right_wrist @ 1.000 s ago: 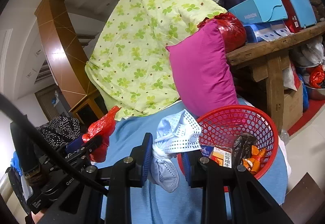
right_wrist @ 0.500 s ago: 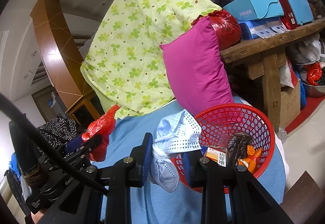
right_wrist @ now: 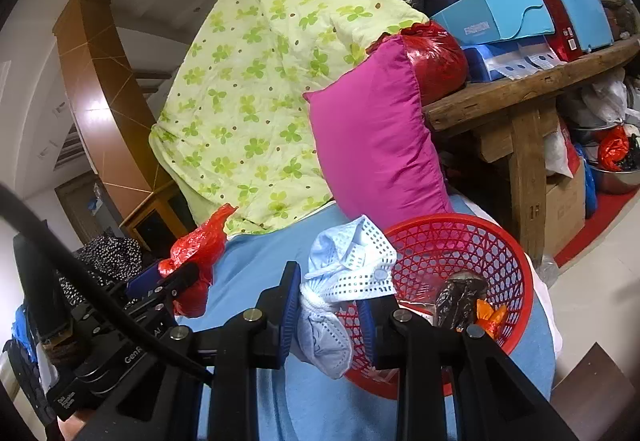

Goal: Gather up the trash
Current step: 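Lower the mask into the red basket with the right gripper while the left brings the red bag over it, then hold the red bag above the basket with the left gripper while the right holds the mask inside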

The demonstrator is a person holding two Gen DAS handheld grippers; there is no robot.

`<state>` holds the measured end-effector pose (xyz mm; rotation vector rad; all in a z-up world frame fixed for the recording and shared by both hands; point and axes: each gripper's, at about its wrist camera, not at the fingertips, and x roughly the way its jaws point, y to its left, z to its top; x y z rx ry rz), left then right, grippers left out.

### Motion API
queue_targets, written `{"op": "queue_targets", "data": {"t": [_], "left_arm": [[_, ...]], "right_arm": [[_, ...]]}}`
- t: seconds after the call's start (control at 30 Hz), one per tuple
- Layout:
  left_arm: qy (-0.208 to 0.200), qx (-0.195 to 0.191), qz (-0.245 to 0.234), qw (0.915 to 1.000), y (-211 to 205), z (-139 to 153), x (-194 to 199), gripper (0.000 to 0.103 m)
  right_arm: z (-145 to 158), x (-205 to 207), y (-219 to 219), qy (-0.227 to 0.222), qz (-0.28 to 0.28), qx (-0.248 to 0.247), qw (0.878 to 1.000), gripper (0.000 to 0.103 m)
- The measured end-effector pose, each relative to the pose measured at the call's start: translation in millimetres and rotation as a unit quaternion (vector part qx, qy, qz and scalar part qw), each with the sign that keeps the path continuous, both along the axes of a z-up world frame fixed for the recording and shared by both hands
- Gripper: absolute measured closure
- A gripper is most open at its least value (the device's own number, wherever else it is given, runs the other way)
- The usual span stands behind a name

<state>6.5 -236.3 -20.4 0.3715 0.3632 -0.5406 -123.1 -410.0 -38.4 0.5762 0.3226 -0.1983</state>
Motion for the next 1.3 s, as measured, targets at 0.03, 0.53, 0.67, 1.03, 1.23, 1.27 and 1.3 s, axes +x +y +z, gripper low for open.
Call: {"op": "queue_targets", "data": {"t": [0.03, 0.53, 0.67, 1.03, 1.23, 1.27, 1.3], "left_arm": [[0.001, 0.000, -0.002, 1.0000, -3, 0, 1, 0.058], [0.010, 0.002, -0.032, 0.9994, -34, -2, 6, 0.058], [0.015, 0.001, -0.038, 0.9992, -40, -5, 6, 0.058], [0.034, 0.000, -0.056, 0.9979, -54, -13, 11, 0.058], [0.043, 0.002, -0.066, 0.9969, -63, -19, 13, 0.058], [0.046, 0.002, -0.068, 0.9966, -64, -20, 14, 0.058], [0.050, 0.002, -0.070, 0.9963, -65, -21, 15, 0.058]], "right_arm": [[0, 1, -2, 0.000, -0.001, 0.000, 1.000, 0.074], [-2, 0, -25, 0.010, -0.025, 0.005, 1.000, 0.074], [-5, 0, -30, 0.015, -0.030, 0.006, 0.999, 0.074], [-9, -2, -38, 0.026, -0.043, 0.009, 0.999, 0.074], [-13, -3, -46, 0.029, -0.053, 0.014, 0.998, 0.074], [-14, -4, -47, 0.030, -0.054, 0.015, 0.998, 0.074], [-14, -4, -48, 0.031, -0.055, 0.016, 0.998, 0.074]]}}
